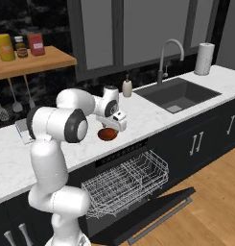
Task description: Pick up the cup and bowl from the counter, place them in the dishwasher, and close the dishwasher door.
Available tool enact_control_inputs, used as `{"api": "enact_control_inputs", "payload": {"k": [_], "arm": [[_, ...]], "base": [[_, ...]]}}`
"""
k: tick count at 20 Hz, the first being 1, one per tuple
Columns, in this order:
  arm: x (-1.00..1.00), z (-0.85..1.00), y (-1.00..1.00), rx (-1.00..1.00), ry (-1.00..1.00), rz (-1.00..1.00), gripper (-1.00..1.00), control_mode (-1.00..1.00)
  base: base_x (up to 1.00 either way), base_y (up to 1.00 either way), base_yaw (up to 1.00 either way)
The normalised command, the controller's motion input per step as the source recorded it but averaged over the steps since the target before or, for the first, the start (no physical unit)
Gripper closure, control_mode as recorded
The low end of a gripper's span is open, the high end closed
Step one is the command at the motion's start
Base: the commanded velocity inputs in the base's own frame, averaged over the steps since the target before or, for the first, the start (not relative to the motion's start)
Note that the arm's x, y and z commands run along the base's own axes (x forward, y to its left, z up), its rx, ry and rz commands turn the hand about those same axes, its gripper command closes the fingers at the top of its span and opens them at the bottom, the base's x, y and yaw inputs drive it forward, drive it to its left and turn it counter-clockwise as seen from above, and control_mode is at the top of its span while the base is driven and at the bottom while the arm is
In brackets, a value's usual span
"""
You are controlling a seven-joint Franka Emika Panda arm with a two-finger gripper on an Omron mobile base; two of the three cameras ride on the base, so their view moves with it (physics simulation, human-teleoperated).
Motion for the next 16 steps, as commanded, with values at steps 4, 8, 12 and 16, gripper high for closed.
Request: {"api": "enact_control_inputs", "payload": {"k": [4, 8, 12, 16], "arm": [[0.65, -0.58, 0.01, 0.0, 0.0, 0.0, -1.0, -1.0], [0.54, -0.54, 0.0, 0.0, 0.0, 0.0, -1.0, -1.0], [0.29, -0.49, 0.0, 0.0, 0.0, 0.0, -1.0, -1.0], [0.03, -0.38, 0.0, 0.0, 0.0, 0.0, -1.0, -1.0]], "base": [[0.0, 0.0, 0.0], [0.0, 0.0, 0.0], [0.0, 0.0, 0.0], [0.0, 0.0, 0.0]]}}
